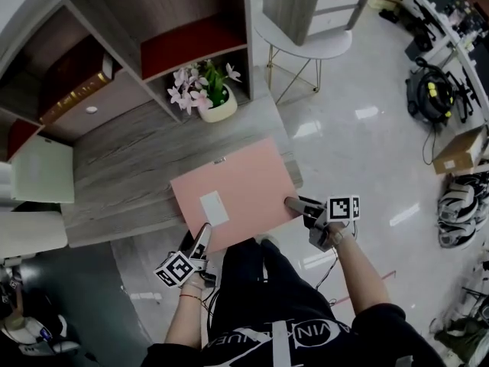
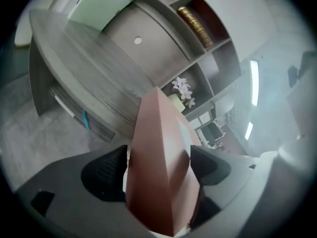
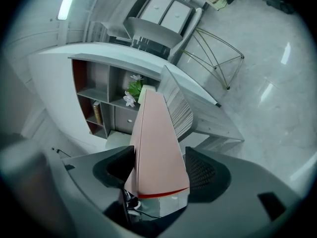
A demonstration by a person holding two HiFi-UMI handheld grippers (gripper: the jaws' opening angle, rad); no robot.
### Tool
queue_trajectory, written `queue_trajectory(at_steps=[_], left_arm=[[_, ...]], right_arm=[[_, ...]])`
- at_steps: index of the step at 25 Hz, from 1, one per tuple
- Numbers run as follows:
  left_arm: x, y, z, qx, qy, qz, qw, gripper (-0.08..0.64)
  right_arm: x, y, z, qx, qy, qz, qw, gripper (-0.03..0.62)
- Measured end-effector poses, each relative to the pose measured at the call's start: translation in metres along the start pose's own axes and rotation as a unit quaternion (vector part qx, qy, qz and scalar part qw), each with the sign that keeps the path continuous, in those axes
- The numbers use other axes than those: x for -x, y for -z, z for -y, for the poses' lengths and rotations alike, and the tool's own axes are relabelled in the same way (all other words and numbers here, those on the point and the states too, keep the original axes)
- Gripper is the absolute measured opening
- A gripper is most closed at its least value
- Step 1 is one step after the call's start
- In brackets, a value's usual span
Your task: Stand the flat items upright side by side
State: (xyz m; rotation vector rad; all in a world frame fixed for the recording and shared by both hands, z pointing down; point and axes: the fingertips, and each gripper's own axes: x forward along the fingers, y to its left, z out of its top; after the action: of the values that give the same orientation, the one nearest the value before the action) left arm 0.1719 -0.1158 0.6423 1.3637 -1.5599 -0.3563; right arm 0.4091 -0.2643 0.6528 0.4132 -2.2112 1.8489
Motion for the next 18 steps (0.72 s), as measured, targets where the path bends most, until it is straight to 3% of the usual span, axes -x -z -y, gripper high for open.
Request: queue_trajectory(at_steps=[3, 6, 9, 11, 12, 14, 16, 18], left_arm=[[-0.006, 0.021, -0.003, 0.106, 0.071, -0.02, 0.9917, 0.407], [-0.009, 0.038, 0.006, 0.183, 0.162, -0.041, 0.9688, 0.411], [-0.011, 0.037, 0.013, 0.198, 0.224, -0.04, 0.9536, 0.411], [-0.01, 0.038, 0.016, 0.194, 0.246, -0.051, 0.9483, 0.41], [-0.009, 0.039, 0.018, 0.19, 0.251, -0.06, 0.9472, 0.408], [-0.008, 0.042, 0.02, 0.183, 0.251, -0.074, 0.9478, 0.323], [-0.007, 0.042, 0.022, 0.187, 0.244, -0.075, 0.9487, 0.306], [-0.005, 0.041, 0.024, 0.195, 0.235, -0.071, 0.9497, 0.301]], right_arm=[[-0.003, -0.002, -0.008, 0.01, -0.028, 0.001, 1.0, 0.333], [-0.004, -0.002, -0.013, 0.014, -0.046, 0.003, 0.999, 0.331], [0.002, 0.0, 0.005, 0.013, 0.0, -0.01, 1.0, 0.331], [0.002, 0.0, 0.006, 0.014, 0.002, -0.013, 1.0, 0.331], [0.003, 0.0, 0.008, 0.013, 0.011, -0.014, 1.0, 0.331], [0.005, -0.002, 0.007, 0.013, 0.024, -0.01, 1.0, 0.331], [-0.001, -0.006, -0.006, 0.021, -0.007, 0.0, 1.0, 0.331], [-0.003, -0.01, -0.008, 0.047, -0.003, 0.007, 0.999, 0.321]])
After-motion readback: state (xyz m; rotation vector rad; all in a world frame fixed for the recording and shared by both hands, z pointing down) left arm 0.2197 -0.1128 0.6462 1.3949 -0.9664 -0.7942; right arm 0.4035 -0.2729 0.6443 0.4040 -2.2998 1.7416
